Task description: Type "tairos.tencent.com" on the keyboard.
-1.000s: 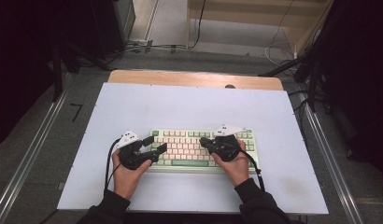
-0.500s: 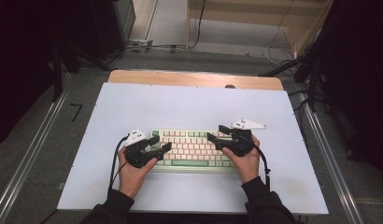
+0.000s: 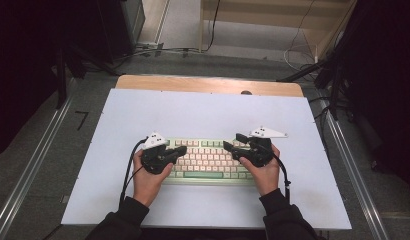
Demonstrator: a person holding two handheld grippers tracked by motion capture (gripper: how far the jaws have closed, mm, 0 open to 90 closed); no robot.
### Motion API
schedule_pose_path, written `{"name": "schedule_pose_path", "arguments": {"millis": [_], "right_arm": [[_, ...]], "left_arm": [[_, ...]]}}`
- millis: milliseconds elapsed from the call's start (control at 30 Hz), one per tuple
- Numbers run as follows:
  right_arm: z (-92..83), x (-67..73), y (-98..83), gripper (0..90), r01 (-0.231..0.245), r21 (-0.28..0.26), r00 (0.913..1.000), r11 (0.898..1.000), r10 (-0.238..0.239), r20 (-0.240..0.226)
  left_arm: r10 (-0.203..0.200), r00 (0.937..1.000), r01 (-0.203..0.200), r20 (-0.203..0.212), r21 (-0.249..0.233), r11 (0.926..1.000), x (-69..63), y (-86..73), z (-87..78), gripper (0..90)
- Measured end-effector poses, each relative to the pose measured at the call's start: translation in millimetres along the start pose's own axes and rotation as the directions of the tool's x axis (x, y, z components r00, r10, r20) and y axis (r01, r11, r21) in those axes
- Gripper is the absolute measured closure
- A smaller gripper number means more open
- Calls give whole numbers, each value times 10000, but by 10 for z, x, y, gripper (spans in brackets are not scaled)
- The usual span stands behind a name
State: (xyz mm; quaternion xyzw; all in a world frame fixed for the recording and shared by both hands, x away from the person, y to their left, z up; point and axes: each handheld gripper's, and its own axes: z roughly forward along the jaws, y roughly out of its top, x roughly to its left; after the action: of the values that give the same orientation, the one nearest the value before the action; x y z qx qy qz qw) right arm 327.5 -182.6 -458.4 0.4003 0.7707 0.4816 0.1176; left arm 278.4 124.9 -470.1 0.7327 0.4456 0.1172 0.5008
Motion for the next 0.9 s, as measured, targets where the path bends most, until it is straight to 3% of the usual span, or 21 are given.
{"name": "schedule_pose_path", "arguments": {"millis": [300, 633, 900], "right_arm": [[6, 2, -10, 351, 52, 100, 10000, 9999, -52, 5], [10, 2, -6, 352, 52, 73, 10000, 10000, -52, -35], [17, 5, -8, 352, 70, 97, 10000, 9999, -69, -36]], "left_arm": [[182, 9998, -181, -4, 839, 9963, -19, 27, 162, 900], [473, 9986, -436, -236, 1379, 9895, -38, 10, 266, 900], [454, 9987, -408, -250, 1598, 9863, -41, 24, 332, 900]]}}
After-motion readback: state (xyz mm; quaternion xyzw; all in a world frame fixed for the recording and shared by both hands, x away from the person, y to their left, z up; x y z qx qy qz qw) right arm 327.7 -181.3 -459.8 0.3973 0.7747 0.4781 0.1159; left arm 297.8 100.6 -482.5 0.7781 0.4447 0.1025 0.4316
